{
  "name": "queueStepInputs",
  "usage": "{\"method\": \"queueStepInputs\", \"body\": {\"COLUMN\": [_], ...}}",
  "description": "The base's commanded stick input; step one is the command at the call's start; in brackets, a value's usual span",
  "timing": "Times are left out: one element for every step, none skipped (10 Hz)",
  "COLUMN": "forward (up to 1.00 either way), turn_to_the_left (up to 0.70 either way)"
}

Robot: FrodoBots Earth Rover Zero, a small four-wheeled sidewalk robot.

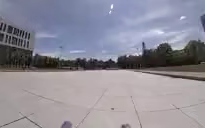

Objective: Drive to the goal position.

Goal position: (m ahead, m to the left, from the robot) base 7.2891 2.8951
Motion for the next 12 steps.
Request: {"method": "queueStepInputs", "body": {"forward": [0.70, 0.70, 0.70, 0.70, 0.70, 0.70, 0.70, 0.70, 0.70, 0.70, 0.70, 0.70], "turn_to_the_left": [0.00, 0.00, 0.00, 0.00, 0.00, 0.00, 0.00, 0.00, 0.00, 0.00, 0.00, 0.00]}}
